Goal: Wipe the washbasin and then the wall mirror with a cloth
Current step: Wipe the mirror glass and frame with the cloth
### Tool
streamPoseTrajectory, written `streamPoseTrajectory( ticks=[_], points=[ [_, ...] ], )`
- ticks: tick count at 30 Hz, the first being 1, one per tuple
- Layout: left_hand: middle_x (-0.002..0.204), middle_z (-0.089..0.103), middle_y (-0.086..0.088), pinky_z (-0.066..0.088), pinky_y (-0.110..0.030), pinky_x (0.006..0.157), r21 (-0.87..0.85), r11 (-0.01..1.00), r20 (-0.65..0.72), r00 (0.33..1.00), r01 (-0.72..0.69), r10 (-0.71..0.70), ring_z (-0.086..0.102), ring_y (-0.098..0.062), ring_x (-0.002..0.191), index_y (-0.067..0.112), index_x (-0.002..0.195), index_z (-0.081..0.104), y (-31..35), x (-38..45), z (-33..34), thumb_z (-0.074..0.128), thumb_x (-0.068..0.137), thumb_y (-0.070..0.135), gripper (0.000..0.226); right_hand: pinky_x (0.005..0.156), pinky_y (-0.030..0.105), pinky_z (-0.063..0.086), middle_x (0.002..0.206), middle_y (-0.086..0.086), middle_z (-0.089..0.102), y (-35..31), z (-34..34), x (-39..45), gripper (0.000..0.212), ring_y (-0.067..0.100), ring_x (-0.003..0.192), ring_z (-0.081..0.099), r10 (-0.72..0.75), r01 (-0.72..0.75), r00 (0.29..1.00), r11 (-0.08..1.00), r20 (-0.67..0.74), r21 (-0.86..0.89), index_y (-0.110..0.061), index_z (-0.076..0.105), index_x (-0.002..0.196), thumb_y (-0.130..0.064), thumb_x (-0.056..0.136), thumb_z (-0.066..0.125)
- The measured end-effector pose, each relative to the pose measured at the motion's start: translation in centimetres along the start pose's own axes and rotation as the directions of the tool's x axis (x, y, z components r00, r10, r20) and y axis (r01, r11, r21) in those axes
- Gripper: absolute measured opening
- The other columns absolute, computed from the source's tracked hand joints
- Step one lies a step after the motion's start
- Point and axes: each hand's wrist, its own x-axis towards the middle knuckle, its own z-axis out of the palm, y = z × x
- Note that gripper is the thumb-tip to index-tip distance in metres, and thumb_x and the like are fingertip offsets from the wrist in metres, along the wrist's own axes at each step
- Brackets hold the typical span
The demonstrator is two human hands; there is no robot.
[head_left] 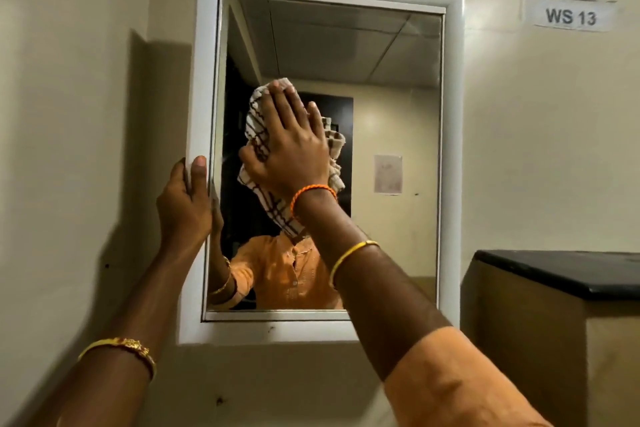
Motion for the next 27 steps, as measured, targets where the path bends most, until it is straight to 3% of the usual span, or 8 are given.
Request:
streamPoseTrajectory(
  ticks=[4, 9, 12, 15, 18, 21, 27],
  points=[
    [0.079, 0.050, -0.008, 0.033, -0.026, 0.068, 0.021, 1.000, -0.019, 1.000, -0.007, 0.007, 0.047, -0.020, 0.076, -0.002, 0.095, 0.053, 0.3, -0.3, 0.2, 0.036, 0.099, 0.039, 0.044, 0.119, 0.041, 0.010, 0.157, 0.003, 0.023, 6.4, -2.3, -0.4, 0.078, 0.018, 0.146, 0.016, 0.189, -0.188, 0.978, 0.982, -0.091, 0.022, -0.017, 0.027, 0.148, -0.052, 0.081, 0.043],
    [0.080, 0.051, -0.007, 0.030, -0.022, 0.062, 0.022, 1.000, -0.032, 0.999, -0.018, 0.019, 0.048, -0.018, 0.077, -0.001, 0.095, 0.054, 0.0, -0.4, 0.3, 0.036, 0.099, 0.038, 0.043, 0.120, 0.041, 0.009, 0.158, 0.001, 0.020, 14.2, -5.3, -2.5, 0.081, 0.017, 0.147, 0.014, 0.359, -0.364, 0.924, 0.931, -0.128, -0.018, -0.019, 0.024, 0.149, -0.056, 0.078, 0.027],
    [0.079, 0.051, -0.007, 0.033, -0.023, 0.067, -0.020, 1.000, -0.032, 0.999, -0.013, 0.012, 0.048, -0.018, 0.076, 0.002, 0.093, 0.055, -0.4, -0.7, 0.3, 0.037, 0.099, 0.041, 0.043, 0.120, 0.041, 0.010, 0.158, 0.002, 0.019, 15.4, -5.4, -4.9, 0.079, 0.018, 0.147, 0.013, 0.340, -0.347, 0.933, 0.937, -0.117, -0.045, -0.018, 0.023, 0.150, -0.054, 0.080, 0.030],
    [0.084, 0.053, -0.007, 0.037, -0.019, 0.065, -0.058, 0.998, -0.013, 1.000, -0.003, 0.002, 0.050, -0.019, 0.080, 0.000, 0.103, 0.057, -0.9, -1.1, 0.2, 0.037, 0.099, 0.039, 0.044, 0.120, 0.041, 0.011, 0.158, 0.005, 0.020, 14.7, -4.9, -7.4, 0.077, 0.020, 0.147, 0.014, 0.369, -0.372, 0.921, 0.928, -0.124, -0.004, -0.015, 0.024, 0.149, -0.052, 0.082, 0.033],
    [0.089, 0.058, -0.022, 0.036, -0.013, 0.062, -0.078, 0.997, -0.007, 1.000, -0.019, 0.019, 0.055, -0.030, 0.085, -0.001, 0.105, 0.057, -1.8, -1.8, -0.1, 0.037, 0.099, 0.035, 0.042, 0.120, 0.040, 0.011, 0.157, 0.008, 0.020, 13.2, -4.3, -12.1, 0.077, 0.020, 0.146, 0.015, 0.403, -0.401, 0.906, 0.915, -0.128, 0.036, -0.013, 0.024, 0.149, -0.050, 0.083, 0.036],
    [0.100, 0.062, -0.026, 0.038, -0.020, 0.074, -0.087, 0.996, 0.000, 1.000, -0.009, 0.010, 0.058, -0.036, 0.096, -0.001, 0.108, 0.058, -2.8, -2.7, -0.5, 0.038, 0.099, 0.036, 0.043, 0.119, 0.040, 0.013, 0.156, 0.008, 0.023, 12.0, -3.8, -16.3, 0.076, 0.020, 0.146, 0.017, 0.399, -0.400, 0.907, 0.916, -0.135, 0.016, -0.011, 0.028, 0.148, -0.047, 0.082, 0.040],
    [0.108, 0.064, -0.026, 0.041, -0.026, 0.082, -0.108, 0.994, -0.033, 0.999, 0.019, -0.023, 0.059, -0.038, 0.104, -0.001, 0.113, 0.059, -3.4, -2.9, -0.1, 0.040, 0.099, 0.035, 0.043, 0.119, 0.041, 0.011, 0.157, 0.007, 0.022, 13.6, -4.5, -11.2, 0.077, 0.021, 0.146, 0.015, 0.395, -0.396, 0.911, 0.918, -0.119, 0.019, -0.014, 0.026, 0.149, -0.051, 0.082, 0.038]
  ],
)
